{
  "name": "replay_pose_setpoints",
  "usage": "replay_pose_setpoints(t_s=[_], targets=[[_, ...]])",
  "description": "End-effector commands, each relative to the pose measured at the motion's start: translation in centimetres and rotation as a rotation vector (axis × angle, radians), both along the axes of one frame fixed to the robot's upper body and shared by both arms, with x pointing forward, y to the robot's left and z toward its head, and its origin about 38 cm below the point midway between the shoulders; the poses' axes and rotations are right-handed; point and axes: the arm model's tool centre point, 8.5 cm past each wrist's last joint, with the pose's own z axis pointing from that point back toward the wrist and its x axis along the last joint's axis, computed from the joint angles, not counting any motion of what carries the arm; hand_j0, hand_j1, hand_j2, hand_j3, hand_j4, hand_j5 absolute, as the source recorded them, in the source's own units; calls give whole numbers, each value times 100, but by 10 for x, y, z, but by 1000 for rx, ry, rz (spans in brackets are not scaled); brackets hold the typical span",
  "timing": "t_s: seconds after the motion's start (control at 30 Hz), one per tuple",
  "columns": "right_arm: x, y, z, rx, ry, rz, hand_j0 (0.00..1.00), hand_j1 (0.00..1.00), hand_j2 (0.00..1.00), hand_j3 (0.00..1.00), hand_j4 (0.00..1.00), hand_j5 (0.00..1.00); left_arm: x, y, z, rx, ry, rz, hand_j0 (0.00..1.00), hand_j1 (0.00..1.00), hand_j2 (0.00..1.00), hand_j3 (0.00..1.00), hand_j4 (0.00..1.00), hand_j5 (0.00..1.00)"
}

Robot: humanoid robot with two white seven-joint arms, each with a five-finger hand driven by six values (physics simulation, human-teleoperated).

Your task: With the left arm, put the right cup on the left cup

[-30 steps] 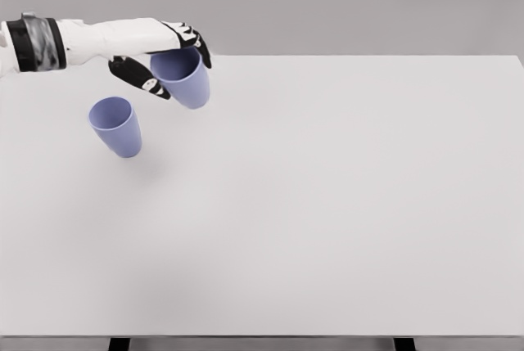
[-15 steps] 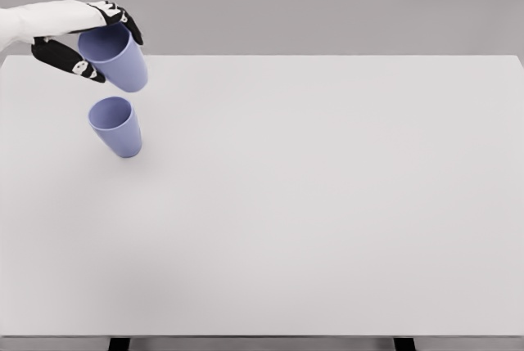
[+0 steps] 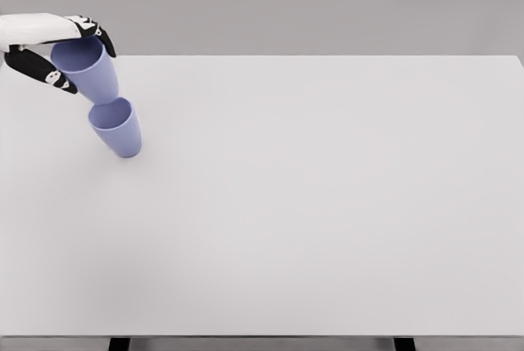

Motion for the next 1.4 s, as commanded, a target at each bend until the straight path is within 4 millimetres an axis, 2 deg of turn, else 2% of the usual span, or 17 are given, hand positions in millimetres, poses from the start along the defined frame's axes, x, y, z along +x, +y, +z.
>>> replay_pose_setpoints(t_s=[0.0, 0.1, 0.17, 0.5, 0.53, 0.57, 0.6, 0.63, 0.67, 1.0, 1.13, 1.3, 1.33, 1.37], targets=[[0, 0, 0, 1, -1, 2, 100, 100, 100, 100, 100, 100, -2, -5, 2, -8, -4, -26, 38, 38, 38, 38, 38, 38], [0, 0, 0, 1, -1, 2, 100, 100, 100, 100, 100, 100, -7, -12, 3, -10, -6, -57, 38, 38, 38, 38, 38, 38], [0, 0, 0, 1, -1, 1, 100, 100, 100, 100, 100, 100, -10, -5, 3, -5, -6, -41, 38, 38, 38, 38, 38, 38], [0, 0, 0, 1, -1, 1, 100, 100, 100, 100, 100, 100, -16, -3, -1, -6, 1, -44, 39, 39, 39, 39, 39, 39], [0, 0, 0, 1, -1, 1, 100, 100, 100, 100, 100, 100, -16, -3, -2, -7, 3, -42, 43, 43, 43, 43, 43, 43], [0, 0, 0, 1, -1, 1, 100, 100, 100, 100, 100, 100, -15, -3, -1, -7, 2, -42, 58, 58, 58, 58, 58, 58], [0, 0, 0, 1, -1, 2, 100, 100, 100, 100, 100, 100, -15, -3, -2, -6, 2, -38, 84, 84, 84, 84, 84, 84], [0, 0, 0, 1, -1, 2, 100, 100, 100, 100, 100, 100, -14, -3, -1, -6, 1, -35, 94, 94, 94, 94, 94, 94], [0, 0, 0, 1, -1, 2, 100, 100, 100, 100, 100, 100, -14, -3, -1, -6, 2, -33, 99, 99, 99, 99, 99, 99], [0, 0, 0, 1, -1, 2, 100, 100, 100, 100, 100, 100, -14, -4, 1, -9, -7, -41, 100, 100, 100, 100, 100, 100], [0, 0, 0, 1, -1, 1, 100, 100, 100, 100, 100, 100, -15, -6, 11, -43, -17, -51, 100, 100, 100, 100, 100, 100], [0, 0, 0, 1, -1, 1, 100, 100, 100, 100, 100, 100, -31, -12, 34, -135, -87, -197, 100, 100, 100, 100, 100, 100], [0, 0, 0, 1, -1, 2, 100, 100, 100, 100, 100, 100, -40, -21, 47, -183, -105, -235, 100, 100, 100, 100, 100, 100], [0, 0, 0, 1, -1, 1, 100, 100, 100, 100, 100, 100, -55, -22, 64, -248, -118, -258, 100, 100, 100, 100, 100, 100]])
